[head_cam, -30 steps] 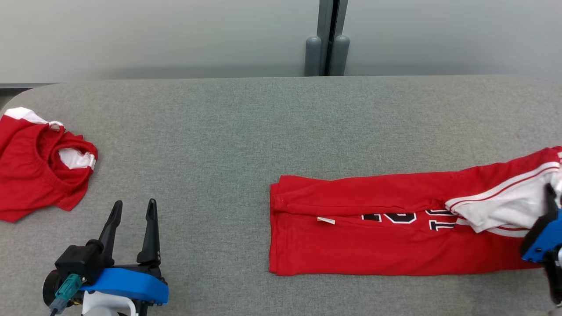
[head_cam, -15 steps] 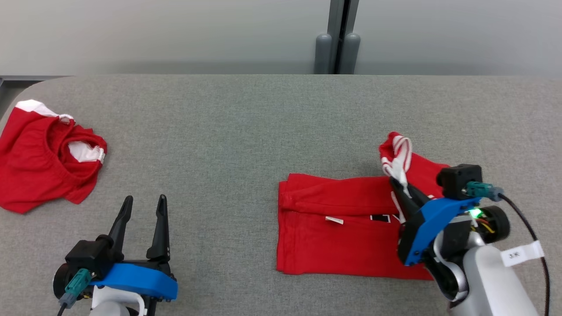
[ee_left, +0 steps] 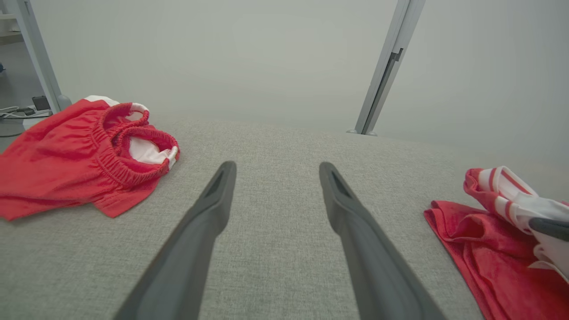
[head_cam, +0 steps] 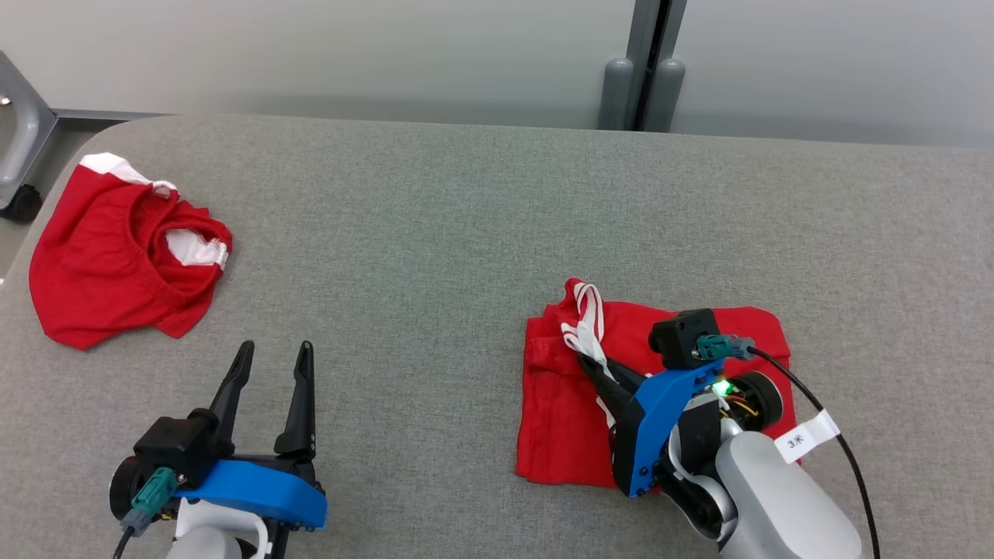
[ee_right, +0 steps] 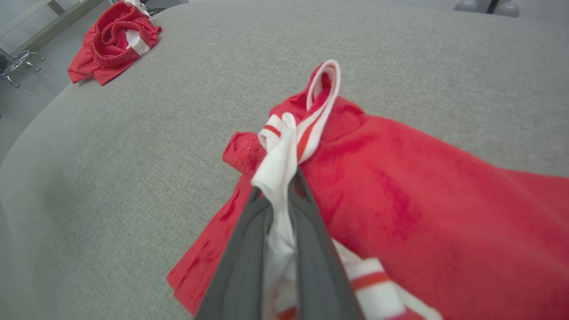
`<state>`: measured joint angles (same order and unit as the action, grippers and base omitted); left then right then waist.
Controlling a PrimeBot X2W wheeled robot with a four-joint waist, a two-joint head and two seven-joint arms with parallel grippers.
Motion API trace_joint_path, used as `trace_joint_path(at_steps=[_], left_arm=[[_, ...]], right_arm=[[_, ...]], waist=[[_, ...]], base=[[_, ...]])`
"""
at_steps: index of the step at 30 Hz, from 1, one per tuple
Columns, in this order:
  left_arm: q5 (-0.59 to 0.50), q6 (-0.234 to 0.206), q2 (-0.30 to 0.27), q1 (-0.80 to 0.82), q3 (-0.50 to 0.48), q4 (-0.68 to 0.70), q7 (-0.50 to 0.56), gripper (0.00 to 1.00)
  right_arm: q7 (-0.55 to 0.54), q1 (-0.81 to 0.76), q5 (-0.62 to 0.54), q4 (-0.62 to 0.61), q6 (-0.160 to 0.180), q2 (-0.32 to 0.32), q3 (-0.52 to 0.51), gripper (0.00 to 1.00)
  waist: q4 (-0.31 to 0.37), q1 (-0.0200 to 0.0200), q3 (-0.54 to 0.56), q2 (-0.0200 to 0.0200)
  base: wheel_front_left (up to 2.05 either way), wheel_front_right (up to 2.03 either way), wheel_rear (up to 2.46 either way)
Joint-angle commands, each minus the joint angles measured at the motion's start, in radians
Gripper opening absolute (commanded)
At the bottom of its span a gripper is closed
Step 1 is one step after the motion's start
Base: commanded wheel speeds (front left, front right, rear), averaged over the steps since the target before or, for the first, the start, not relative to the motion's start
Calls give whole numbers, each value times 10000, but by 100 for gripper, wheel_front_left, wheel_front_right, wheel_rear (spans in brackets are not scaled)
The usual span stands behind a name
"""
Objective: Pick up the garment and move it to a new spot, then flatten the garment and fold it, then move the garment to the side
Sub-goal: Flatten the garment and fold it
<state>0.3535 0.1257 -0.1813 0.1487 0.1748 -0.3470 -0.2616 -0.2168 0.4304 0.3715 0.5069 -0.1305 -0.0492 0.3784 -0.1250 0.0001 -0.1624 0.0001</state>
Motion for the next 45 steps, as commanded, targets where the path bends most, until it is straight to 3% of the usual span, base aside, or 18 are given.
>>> trace_joint_path(at_steps=[1, 6, 7, 8, 12, 17, 20, 23, 27, 30, 35, 39, 45], left_arm=[[62, 67, -46, 124, 24, -18, -46, 100], [95, 69, -77, 96, 80, -63, -46, 100], [105, 69, -78, 101, 89, -69, -46, 100], [114, 69, -82, 105, 98, -70, -46, 100], [153, 70, -114, 42, 45, -66, -46, 100], [152, 70, -137, -102, -108, -53, -46, 100], [136, 71, -140, -177, -197, -20, -46, 100], [99, 71, -141, -262, -275, 43, -46, 100], [69, 71, -126, -394, -365, 137, -46, 100], [40, 71, -106, -410, -416, 189, -46, 100], [21, 71, -88, -403, -409, 243, -46, 100], [46, 72, -126, -318, -364, 256, -46, 100], [71, 72, -113, -176, -253, 235, -46, 100]], right_arm=[[124, 242, 48, 142, -5, -27, 107, 0], [391, 490, 261, 825, -5, -30, 366, 0], [468, 518, 348, 929, -5, -26, 425, 43], [499, 527, 513, 1017, -5, -25, 498, 100], [698, 498, 1884, 854, -5, -26, 1077, 100], [1264, 565, 4118, -207, -5, -27, 1897, 100], [1896, 641, 4636, -877, -5, -41, 1812, 100], [2424, 483, 3991, -1166, -5, -43, 1003, 100], [2655, -175, 1656, -1351, -5, -214, -878, 100], [2278, -937, -42, -1644, -5, -199, -2201, 100], [1782, -2026, -1369, -2181, -5, -79, -3237, 100], [1728, -2661, -2074, -2564, -5, -16, -3394, 100], [1732, -2683, -1884, -2288, -5, -26, -2129, 100]], waist=[[-16, -1, 15, -1], [-96, -1, 88, -1], [-109, -1, 97, -1], [-120, -1, 105, -1], [-97, -1, 139, -1], [44, -1, 239, -1], [169, -1, 347, -1], [308, -1, 446, -1], [444, -1, 533, -1], [491, -1, 533, -1], [501, -1, 477, -1], [501, -1, 397, -1], [384, -1, 260, -1]], base=[[0, 0, 0], [0, 0, 0], [0, 0, 0], [0, 0, 0], [0, 0, 0], [0, 0, 0], [0, 0, 0], [0, 0, 0], [0, 0, 0], [0, 0, 0], [0, 0, 0], [0, 0, 0], [0, 0, 0]])
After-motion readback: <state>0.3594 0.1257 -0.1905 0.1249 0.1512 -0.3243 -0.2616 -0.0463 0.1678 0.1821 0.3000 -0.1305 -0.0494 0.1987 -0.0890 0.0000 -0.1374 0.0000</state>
